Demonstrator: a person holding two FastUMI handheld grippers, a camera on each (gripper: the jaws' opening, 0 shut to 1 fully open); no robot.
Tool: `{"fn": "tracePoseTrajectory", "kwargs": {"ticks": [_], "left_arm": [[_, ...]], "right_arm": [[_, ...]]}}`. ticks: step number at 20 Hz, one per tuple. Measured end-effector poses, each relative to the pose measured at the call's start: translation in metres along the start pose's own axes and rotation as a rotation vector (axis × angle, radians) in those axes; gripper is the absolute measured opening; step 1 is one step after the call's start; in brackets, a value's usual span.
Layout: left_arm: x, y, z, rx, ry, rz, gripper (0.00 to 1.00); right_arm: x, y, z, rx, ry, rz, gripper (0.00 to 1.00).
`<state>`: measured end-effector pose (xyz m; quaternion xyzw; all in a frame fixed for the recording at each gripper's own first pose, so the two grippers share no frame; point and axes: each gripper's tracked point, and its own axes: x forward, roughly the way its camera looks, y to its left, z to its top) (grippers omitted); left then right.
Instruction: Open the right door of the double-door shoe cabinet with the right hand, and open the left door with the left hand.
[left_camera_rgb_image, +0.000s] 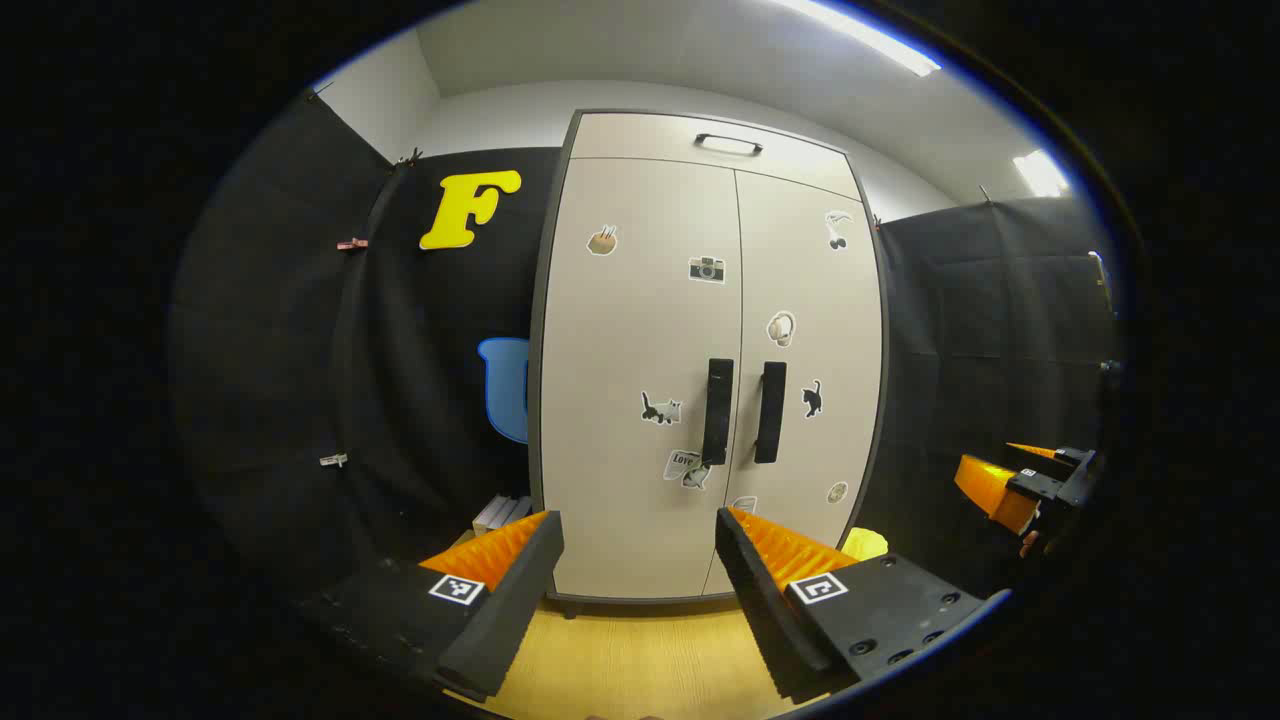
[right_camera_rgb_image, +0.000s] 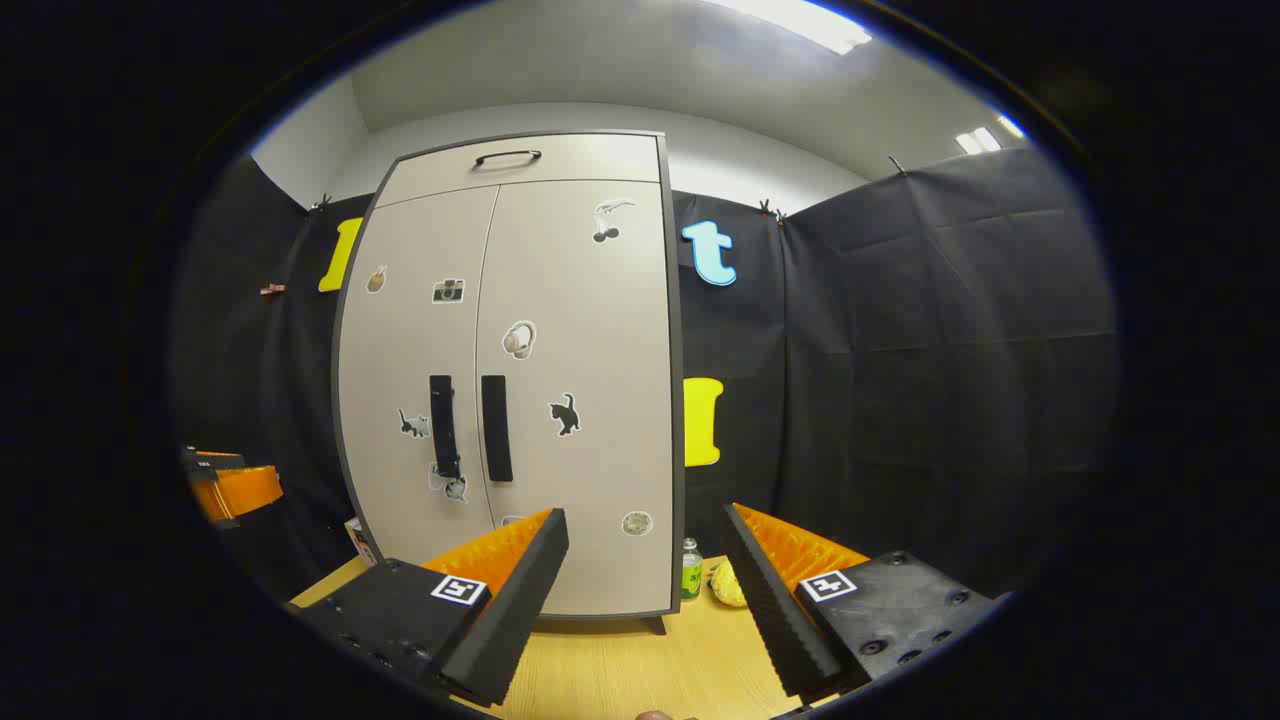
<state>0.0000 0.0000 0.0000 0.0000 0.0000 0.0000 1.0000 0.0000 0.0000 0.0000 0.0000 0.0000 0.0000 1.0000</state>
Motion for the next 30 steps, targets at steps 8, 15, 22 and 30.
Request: {"fn": "tracePoseTrajectory", "kwargs": {"ticks": [8, 15, 22, 30], "left_arm": [[0.012, 0.002, 0.001, -0.007, -0.014, 0.018, 0.95], [0.015, 0.003, 0.0, -0.028, -0.027, 0.011, 0.95], [0.017, 0.013, -0.006, -0.011, -0.014, 0.029, 0.95], [0.016, 0.018, -0.018, -0.001, 0.007, 0.052, 0.95]], "right_arm": [[0.017, 0.0, -0.006, 0.005, 0.026, 0.005, 0.98], [0.026, 0.01, -0.005, 0.006, 0.028, 0.031, 0.98], [0.039, 0.015, 0.002, 0.022, 0.023, 0.052, 0.98], [0.069, 0.054, 0.024, 0.061, 0.016, 0.157, 0.98]]}}
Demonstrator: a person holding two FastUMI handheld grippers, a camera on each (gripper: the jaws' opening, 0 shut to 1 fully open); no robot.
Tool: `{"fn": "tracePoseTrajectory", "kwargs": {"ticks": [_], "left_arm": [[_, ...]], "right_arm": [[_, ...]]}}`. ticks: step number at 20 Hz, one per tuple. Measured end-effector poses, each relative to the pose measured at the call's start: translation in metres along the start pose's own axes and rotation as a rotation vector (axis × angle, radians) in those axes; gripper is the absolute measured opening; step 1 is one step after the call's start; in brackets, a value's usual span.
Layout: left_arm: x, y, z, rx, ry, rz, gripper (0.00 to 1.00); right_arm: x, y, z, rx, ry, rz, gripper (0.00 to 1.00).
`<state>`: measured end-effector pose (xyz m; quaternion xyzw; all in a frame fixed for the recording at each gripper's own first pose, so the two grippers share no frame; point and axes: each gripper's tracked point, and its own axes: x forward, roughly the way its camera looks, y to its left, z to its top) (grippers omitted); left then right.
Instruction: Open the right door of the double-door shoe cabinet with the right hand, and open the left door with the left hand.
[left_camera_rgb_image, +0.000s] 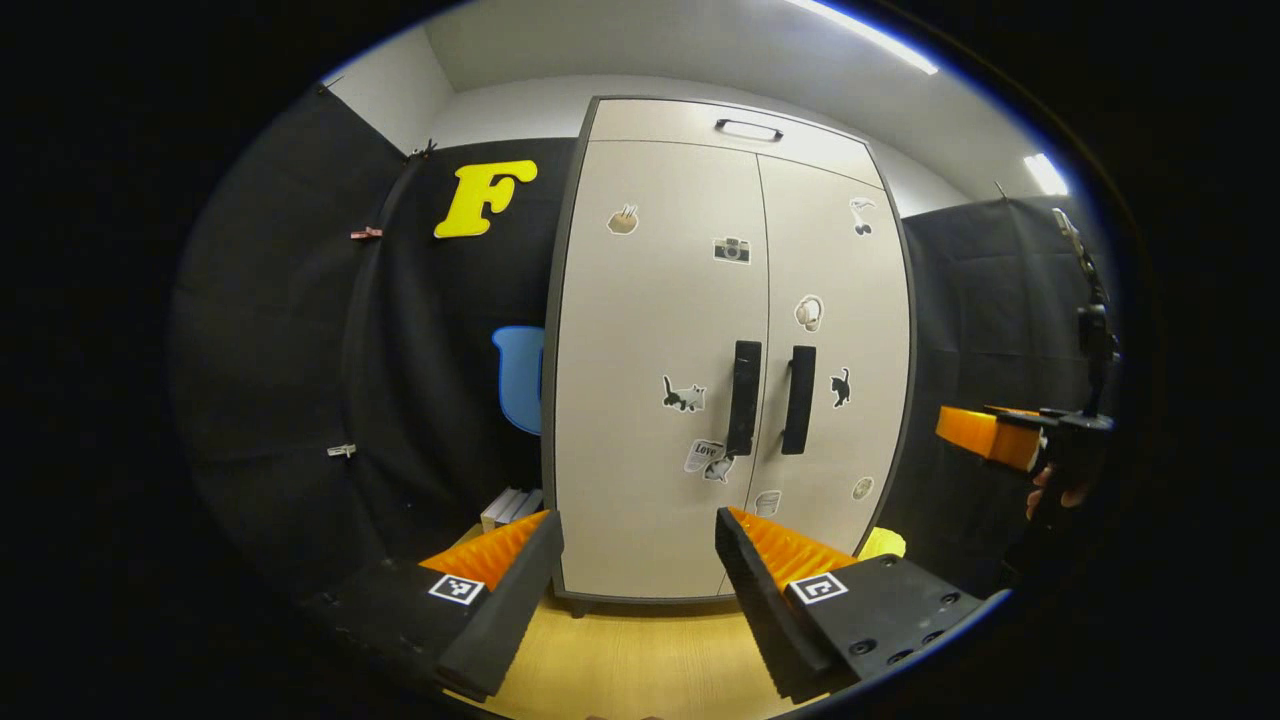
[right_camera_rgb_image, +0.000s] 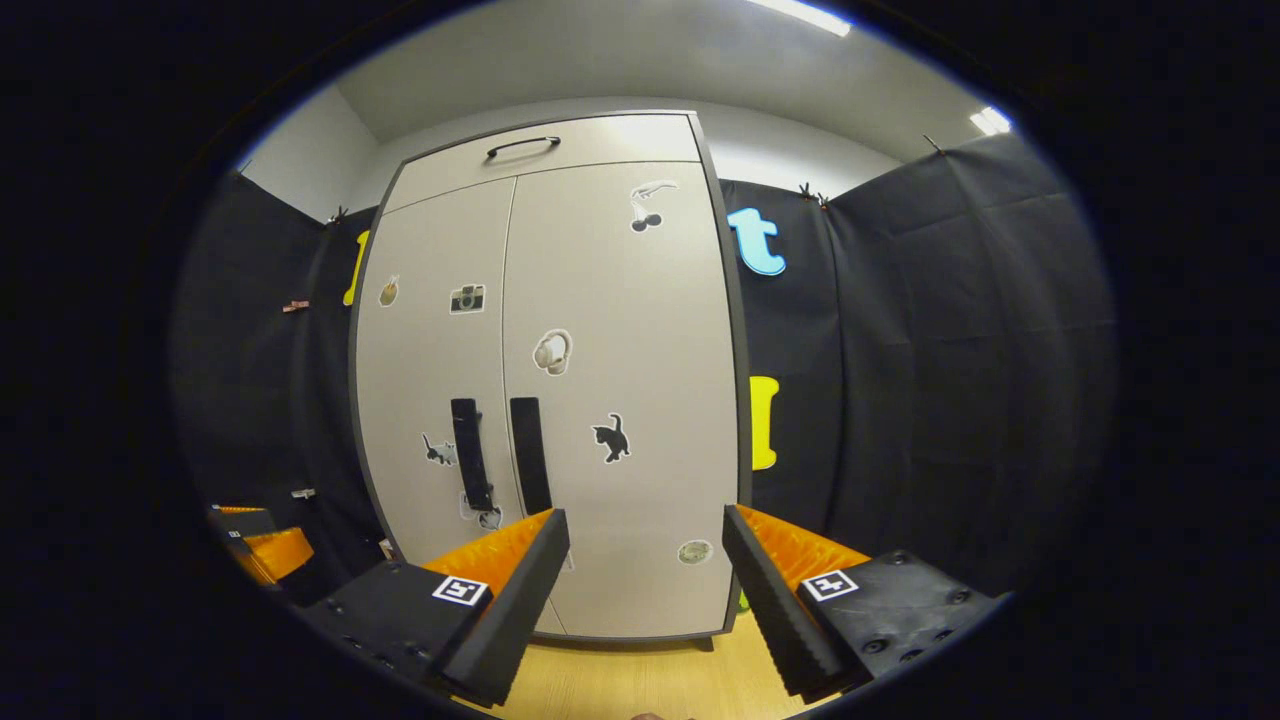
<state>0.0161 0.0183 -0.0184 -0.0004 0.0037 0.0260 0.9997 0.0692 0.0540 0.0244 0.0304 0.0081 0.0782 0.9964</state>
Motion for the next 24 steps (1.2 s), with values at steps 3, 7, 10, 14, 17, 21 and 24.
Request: {"fn": "tracePoseTrajectory", "kwargs": {"ticks": [3, 7, 10, 14, 17, 21, 24], "left_arm": [[-0.003, 0.005, -0.006, -0.001, 0.014, 0.019, 0.95], [-0.009, 0.018, -0.017, -0.038, 0.037, 0.062, 0.95], [-0.012, 0.028, -0.022, -0.065, 0.054, 0.087, 0.95], [-0.019, 0.049, -0.027, -0.094, 0.059, 0.141, 0.95], [-0.024, 0.062, -0.035, -0.129, 0.082, 0.182, 0.95], [-0.032, 0.083, -0.043, -0.161, 0.097, 0.254, 0.95], [-0.038, 0.093, -0.044, -0.157, 0.1, 0.288, 0.95]], "right_arm": [[0.021, 0.018, 0.001, 0.001, 0.022, 0.017, 0.98], [0.055, 0.044, 0.006, -0.008, 0.017, 0.052, 0.98], [0.079, 0.06, 0.005, 0.006, 0.027, 0.074, 0.98], [0.111, 0.081, 0.004, 0.04, 0.035, 0.104, 0.98], [0.131, 0.098, 0.0, 0.086, 0.05, 0.127, 0.98], [0.15, 0.105, -0.004, 0.045, 0.018, 0.108, 0.98], [0.158, 0.108, -0.016, 0.029, 0.043, 0.104, 0.98]]}}
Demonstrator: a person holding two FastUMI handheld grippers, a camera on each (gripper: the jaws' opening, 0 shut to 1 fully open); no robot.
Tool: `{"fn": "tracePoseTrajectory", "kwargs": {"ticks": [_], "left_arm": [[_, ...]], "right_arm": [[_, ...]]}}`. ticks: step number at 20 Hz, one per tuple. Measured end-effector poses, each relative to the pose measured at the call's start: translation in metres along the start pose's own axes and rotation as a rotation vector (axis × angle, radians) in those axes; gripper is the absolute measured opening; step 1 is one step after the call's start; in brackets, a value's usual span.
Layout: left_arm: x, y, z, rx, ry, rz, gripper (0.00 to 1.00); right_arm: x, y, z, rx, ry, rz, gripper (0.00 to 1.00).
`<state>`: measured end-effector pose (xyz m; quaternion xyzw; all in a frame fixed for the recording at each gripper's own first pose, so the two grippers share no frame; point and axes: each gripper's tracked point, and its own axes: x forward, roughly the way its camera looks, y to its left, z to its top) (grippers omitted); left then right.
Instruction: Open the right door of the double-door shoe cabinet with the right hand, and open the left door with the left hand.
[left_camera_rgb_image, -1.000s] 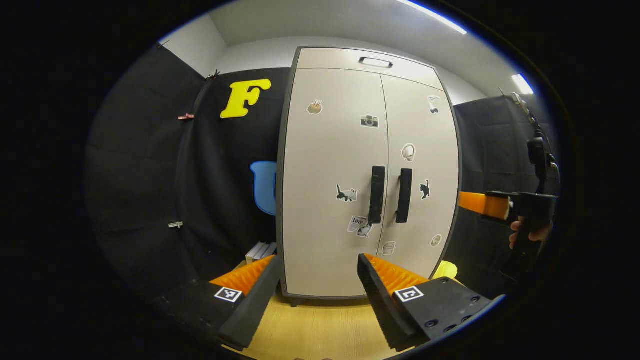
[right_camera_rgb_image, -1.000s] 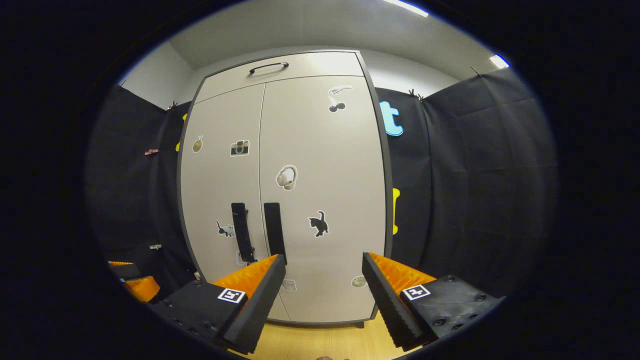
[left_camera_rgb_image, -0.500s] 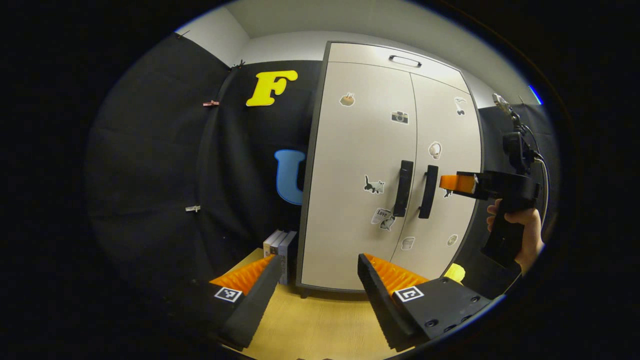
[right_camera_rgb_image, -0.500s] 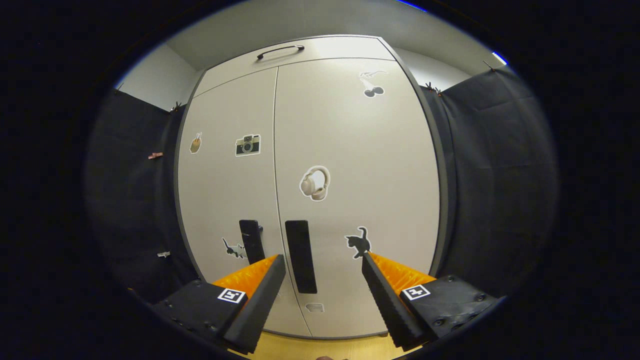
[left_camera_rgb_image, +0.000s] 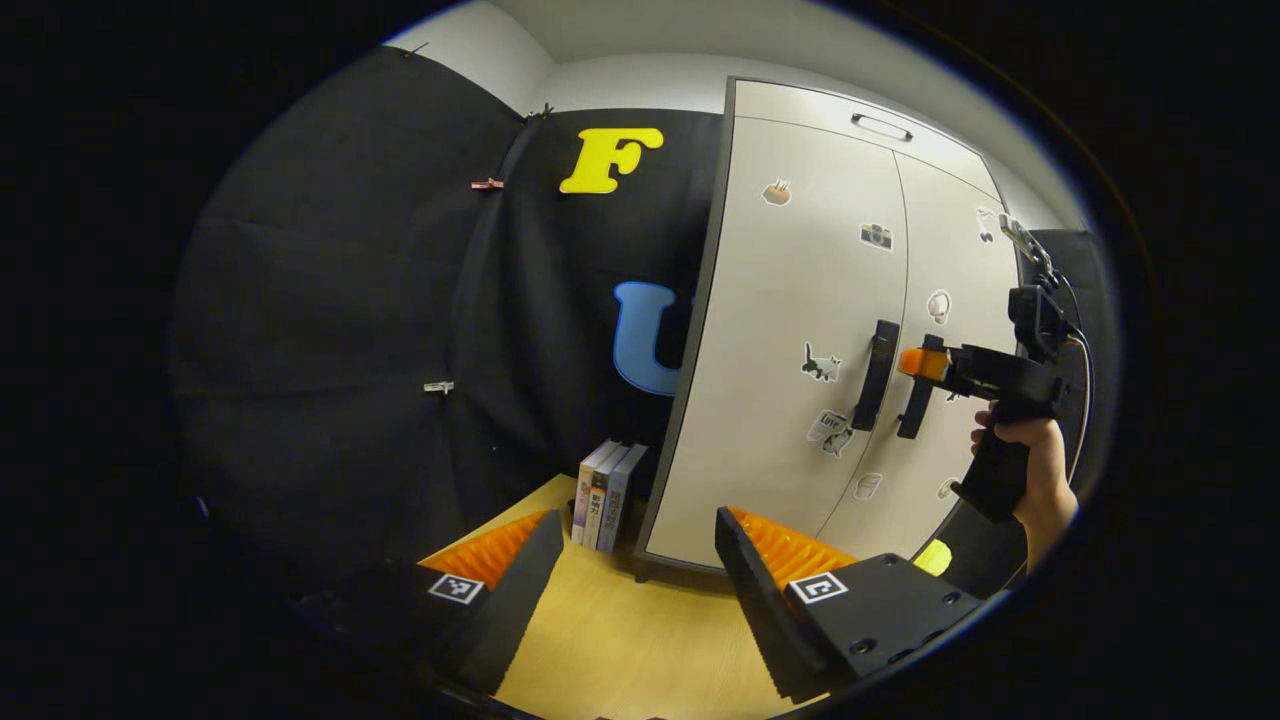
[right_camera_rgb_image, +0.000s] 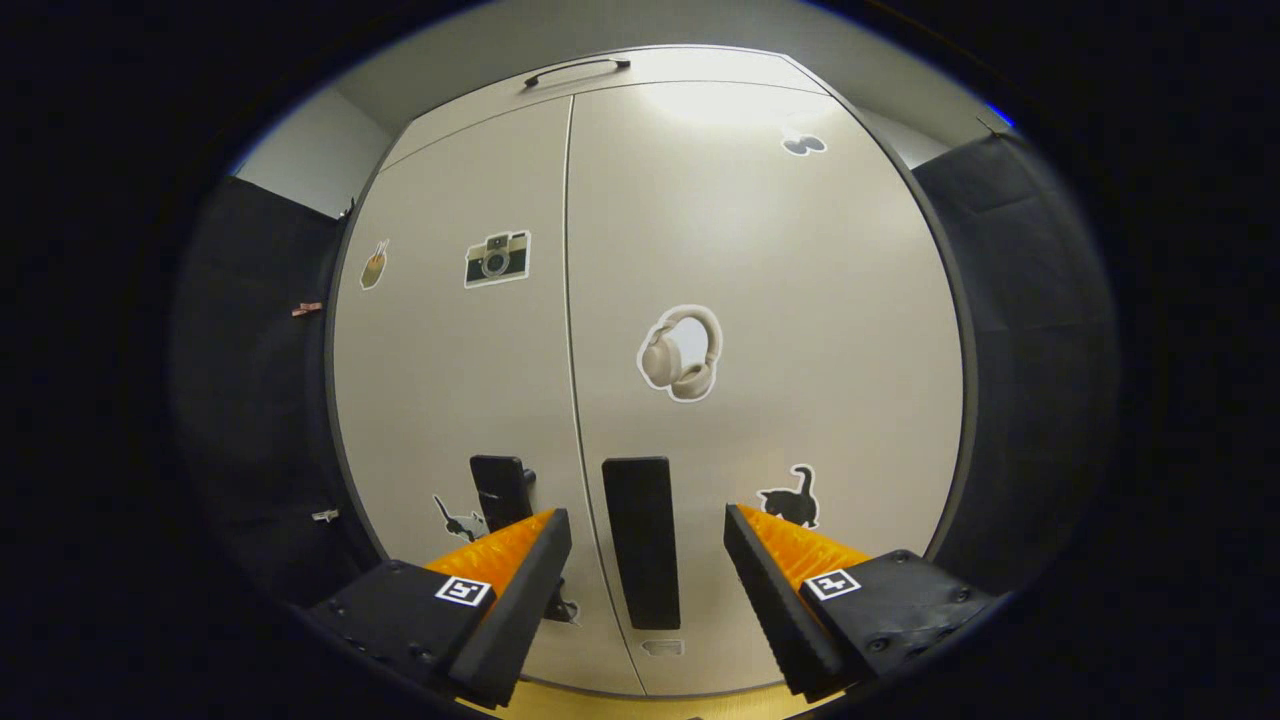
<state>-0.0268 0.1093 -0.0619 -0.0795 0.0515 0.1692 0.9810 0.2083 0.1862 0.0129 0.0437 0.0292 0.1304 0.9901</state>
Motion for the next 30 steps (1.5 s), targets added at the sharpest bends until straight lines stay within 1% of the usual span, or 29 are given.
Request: {"fn": "tracePoseTrajectory", "kwargs": {"ticks": [2, 3, 4, 7, 10, 11, 12, 13, 14, 16, 17, 18, 20, 22, 24, 25, 27, 28, 29, 30], "left_arm": [[-0.001, 0.006, 0.0, 0.006, 0.0, 0.015, 0.95], [-0.002, 0.008, -0.001, 0.008, 0.002, 0.019, 0.95], [-0.003, 0.01, -0.002, 0.008, 0.005, 0.024, 0.95], [-0.005, 0.013, -0.008, 0.004, 0.022, 0.029, 0.95], [-0.009, 0.021, -0.013, 0.017, 0.032, 0.045, 0.95], [-0.011, 0.023, -0.016, 0.021, 0.038, 0.049, 0.95], [-0.012, 0.024, -0.017, 0.022, 0.043, 0.05, 0.95], [-0.014, 0.026, -0.02, 0.022, 0.052, 0.052, 0.95], [-0.016, 0.027, -0.023, 0.022, 0.061, 0.054, 0.95], [-0.021, 0.031, -0.027, 0.02, 0.066, 0.062, 0.95], [-0.024, 0.031, -0.029, 0.02, 0.07, 0.064, 0.95], [-0.026, 0.032, -0.033, 0.019, 0.078, 0.067, 0.95], [-0.031, 0.034, -0.04, 0.012, 0.093, 0.065, 0.95], [-0.035, 0.035, -0.044, 0.012, 0.103, 0.067, 0.95], [-0.038, 0.038, -0.043, 0.018, 0.102, 0.073, 0.95], [-0.039, 0.039, -0.042, 0.02, 0.098, 0.076, 0.95], [-0.041, 0.04, -0.039, 0.021, 0.089, 0.082, 0.95], [-0.043, 0.04, -0.037, 0.02, 0.085, 0.082, 0.95], [-0.046, 0.04, -0.038, 0.019, 0.084, 0.08, 0.95], [-0.047, 0.039, -0.038, 0.018, 0.086, 0.078, 0.95]], "right_arm": [[0.005, -0.002, -0.006, 0.005, 0.016, -0.007, 0.98], [0.007, -0.004, -0.01, 0.01, 0.026, -0.014, 0.92], [0.01, -0.005, -0.012, 0.017, 0.034, -0.018, 0.88], [0.014, -0.008, -0.022, 0.031, 0.07, -0.029, 0.72], [0.014, -0.009, -0.027, 0.01, 0.083, -0.034, 0.71], [0.015, -0.007, -0.03, 0.004, 0.089, -0.024, 0.66], [0.014, -0.005, -0.035, -0.006, 0.106, -0.026, 0.52], [0.014, -0.004, -0.04, -0.017, 0.123, -0.022, 0.47], [0.014, -0.002, -0.044, -0.029, 0.139, -0.016, 0.47], [0.009, -0.006, -0.053, -0.045, 0.166, -0.017, 0.51], [0.008, -0.01, -0.053, -0.033, 0.16, -0.031, 0.49], [0.008, -0.011, -0.052, -0.007, 0.164, -0.028, 0.48], [0.011, -0.009, -0.046, 0.034, 0.16, -0.027, 0.51], [0.015, -0.007, -0.037, 0.005, 0.14, -0.033, 0.51], [0.016, -0.004, -0.037, -0.04, 0.124, -0.049, 0.49], [0.017, -0.005, -0.036, -0.044, 0.122, -0.049, 0.34], [0.015, -0.004, -0.036, -0.021, 0.128, -0.037, 0.34], [0.014, -0.003, -0.037, -0.027, 0.136, -0.015, 0.28], [0.018, -0.002, -0.036, -0.032, 0.136, 0.006, 0.27], [0.013, -0.002, -0.037, -0.03, 0.14, 0.02, 0.21]]}}
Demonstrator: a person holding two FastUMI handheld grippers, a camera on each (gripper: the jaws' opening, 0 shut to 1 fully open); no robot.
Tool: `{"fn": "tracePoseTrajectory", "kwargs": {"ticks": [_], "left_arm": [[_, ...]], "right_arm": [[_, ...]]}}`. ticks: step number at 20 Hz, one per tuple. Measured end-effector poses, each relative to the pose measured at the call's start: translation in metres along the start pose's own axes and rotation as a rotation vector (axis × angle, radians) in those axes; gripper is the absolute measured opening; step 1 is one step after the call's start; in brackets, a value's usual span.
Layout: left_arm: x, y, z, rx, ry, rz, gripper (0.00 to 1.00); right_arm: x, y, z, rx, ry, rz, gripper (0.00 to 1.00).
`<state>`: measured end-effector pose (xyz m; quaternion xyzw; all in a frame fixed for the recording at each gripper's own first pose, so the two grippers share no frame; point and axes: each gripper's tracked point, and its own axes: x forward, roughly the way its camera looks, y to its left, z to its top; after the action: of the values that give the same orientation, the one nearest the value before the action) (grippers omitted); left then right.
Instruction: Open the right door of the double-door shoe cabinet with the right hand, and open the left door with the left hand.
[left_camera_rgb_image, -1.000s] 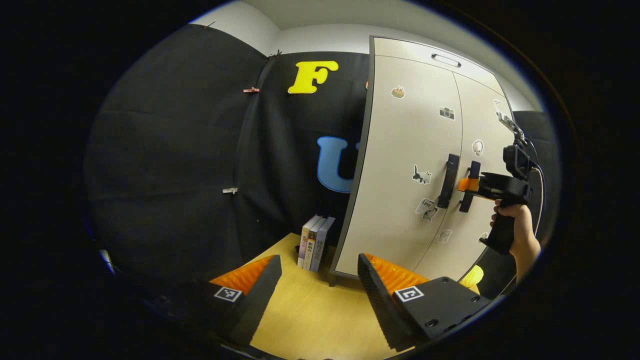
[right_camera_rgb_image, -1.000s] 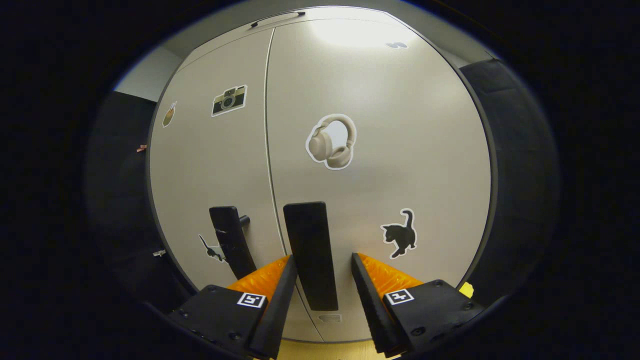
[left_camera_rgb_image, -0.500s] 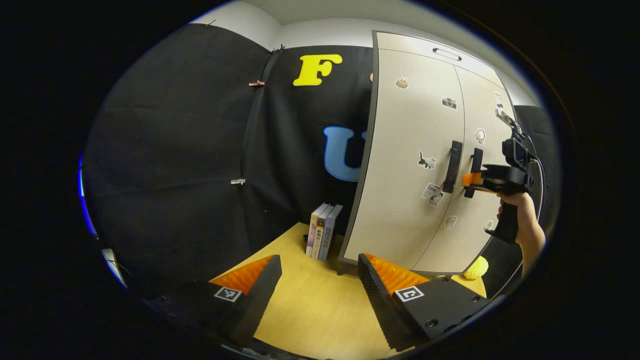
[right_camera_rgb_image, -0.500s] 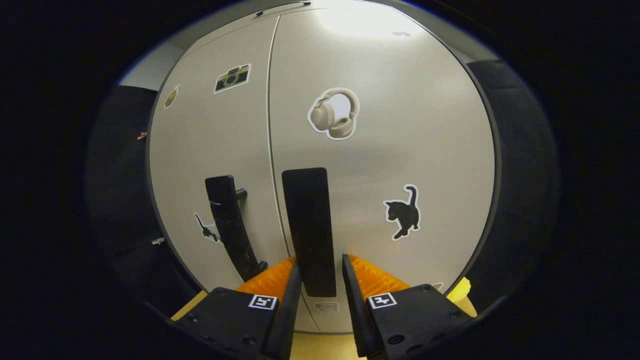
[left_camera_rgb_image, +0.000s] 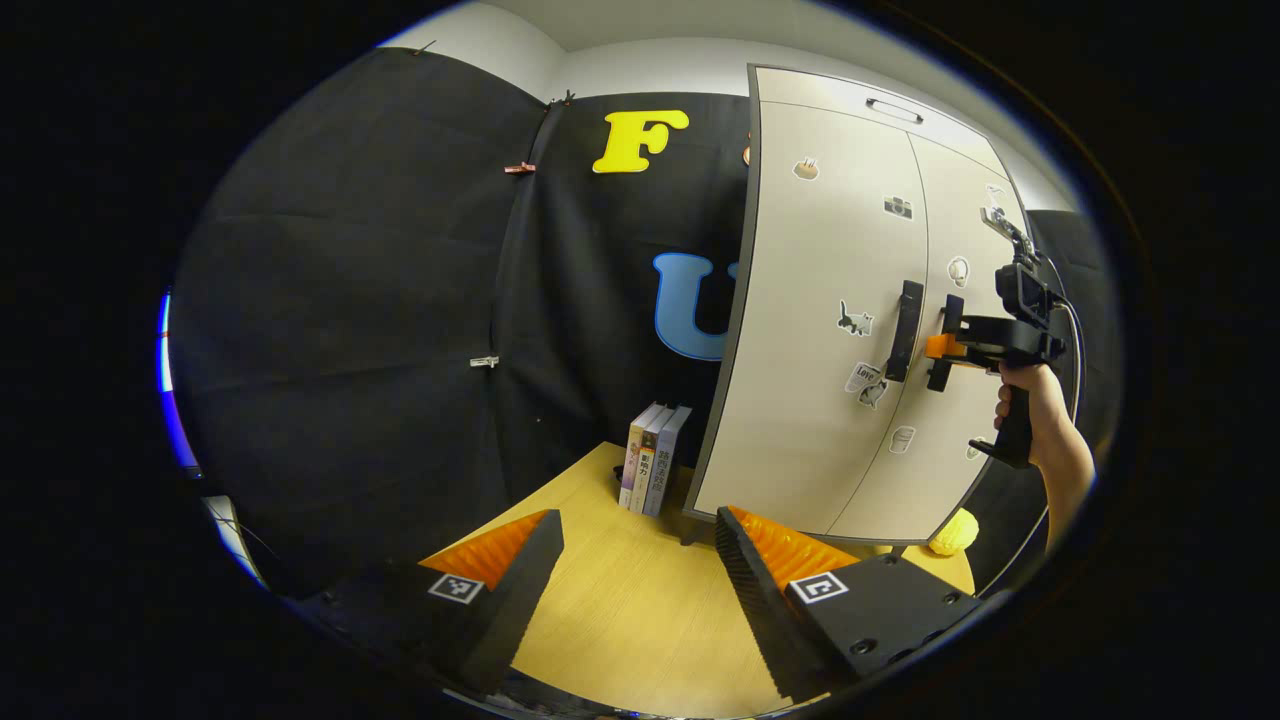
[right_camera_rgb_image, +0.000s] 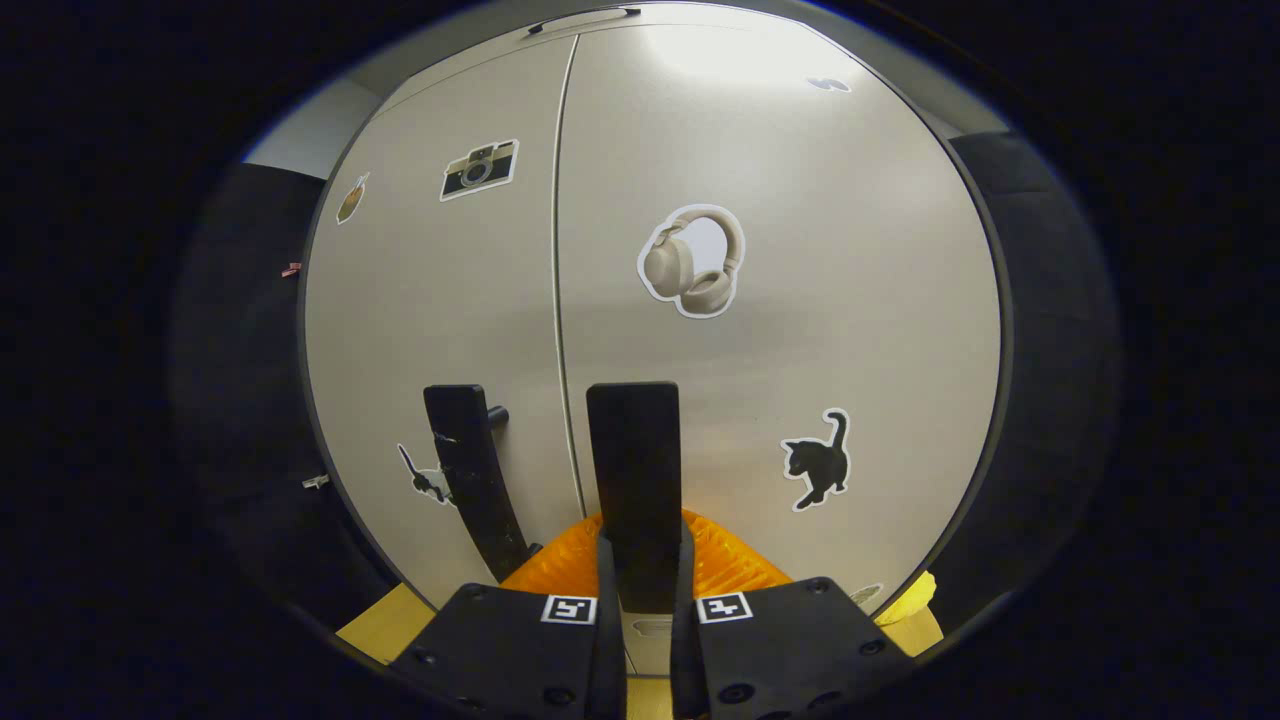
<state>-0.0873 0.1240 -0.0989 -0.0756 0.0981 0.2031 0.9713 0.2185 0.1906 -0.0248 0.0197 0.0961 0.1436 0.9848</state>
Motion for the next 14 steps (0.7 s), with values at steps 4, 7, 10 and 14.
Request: {"fn": "tracePoseTrajectory", "kwargs": {"ticks": [4, 7, 10, 14], "left_arm": [[-0.006, -0.001, 0.0, 0.018, -0.003, -0.011, 0.95], [-0.013, 0.004, -0.006, 0.038, 0.002, -0.008, 0.95], [-0.019, 0.005, -0.011, 0.039, 0.019, -0.021, 0.95], [-0.018, -0.004, -0.006, 0.072, 0.024, -0.059, 0.95]], "right_arm": [[-0.003, 0.0, -0.001, 0.009, 0.031, 0.03, 0.11], [-0.011, 0.0, -0.001, 0.025, 0.031, 0.047, 0.11], [-0.021, -0.002, 0.0, 0.05, 0.037, 0.068, 0.11], [-0.039, -0.01, 0.0, 0.051, 0.037, 0.065, 0.11]]}}
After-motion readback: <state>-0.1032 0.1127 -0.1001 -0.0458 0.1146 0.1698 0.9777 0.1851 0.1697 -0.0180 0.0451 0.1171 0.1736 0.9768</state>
